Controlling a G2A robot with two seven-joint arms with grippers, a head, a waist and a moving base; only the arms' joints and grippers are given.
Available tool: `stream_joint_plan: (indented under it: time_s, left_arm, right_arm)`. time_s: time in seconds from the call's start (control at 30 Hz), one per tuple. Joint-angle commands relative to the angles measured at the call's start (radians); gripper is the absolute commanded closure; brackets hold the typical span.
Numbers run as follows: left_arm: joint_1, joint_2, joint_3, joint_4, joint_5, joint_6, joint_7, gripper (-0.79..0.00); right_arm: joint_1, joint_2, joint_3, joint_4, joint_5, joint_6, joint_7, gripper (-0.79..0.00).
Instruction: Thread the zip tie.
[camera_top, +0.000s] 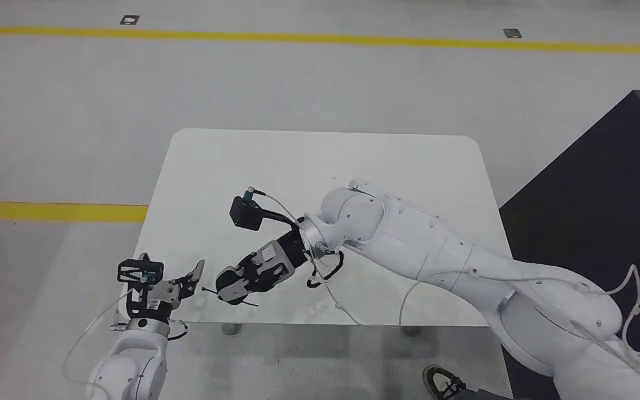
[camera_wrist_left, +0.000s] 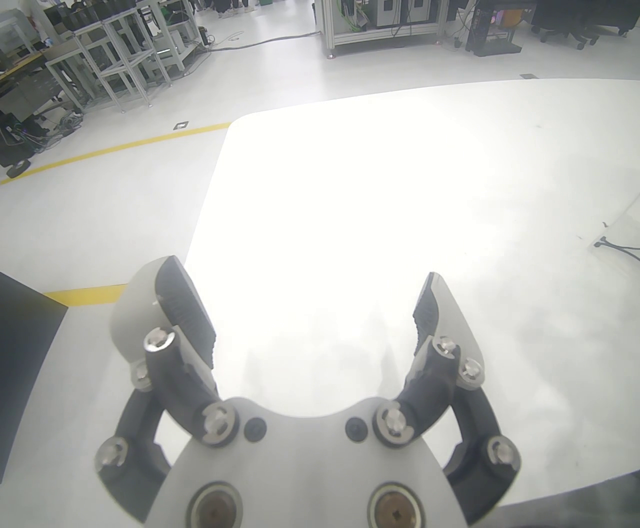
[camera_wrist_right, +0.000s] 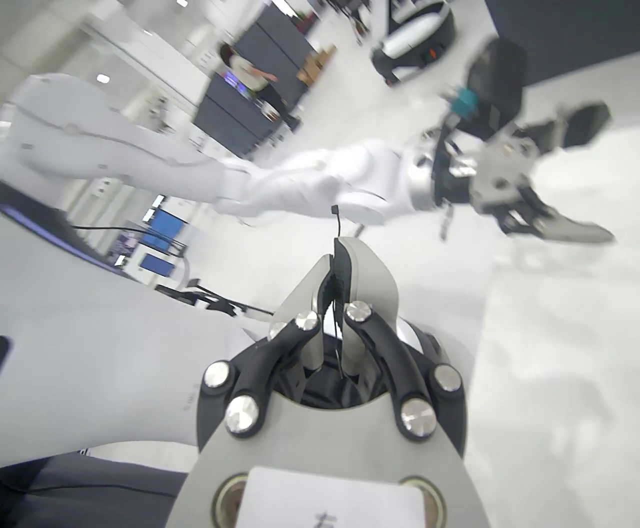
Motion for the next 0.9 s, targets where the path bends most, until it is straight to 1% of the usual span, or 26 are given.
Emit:
stream_joint_plan:
  time_s: [0.0,0.73,0.77,0.87]
  left_arm:
    - [0.0,0.0,0.0,0.0,0.0,0.0,0.0,-0.785]
    - [0.0,0.0,0.0,0.0,0.0,0.0,0.0,-0.785]
    - [0.0,0.0,0.0,0.0,0.0,0.0,0.0,-0.785]
    - [0.0,0.0,0.0,0.0,0.0,0.0,0.0,-0.785]
  right_arm:
    - [-0.001,0.013,-0.004,-0.026,0.027,-0.007,-0.007,0.0]
    - [-0.005,0.014,-0.002,-0.028,0.028,-0.003,-0.013,0.0]
    - [-0.018,0.016,0.011,-0.037,0.036,-0.001,-0.032,0.0]
    - [-0.064,0.041,0.063,-0.065,0.118,-0.038,-0.039,0.0]
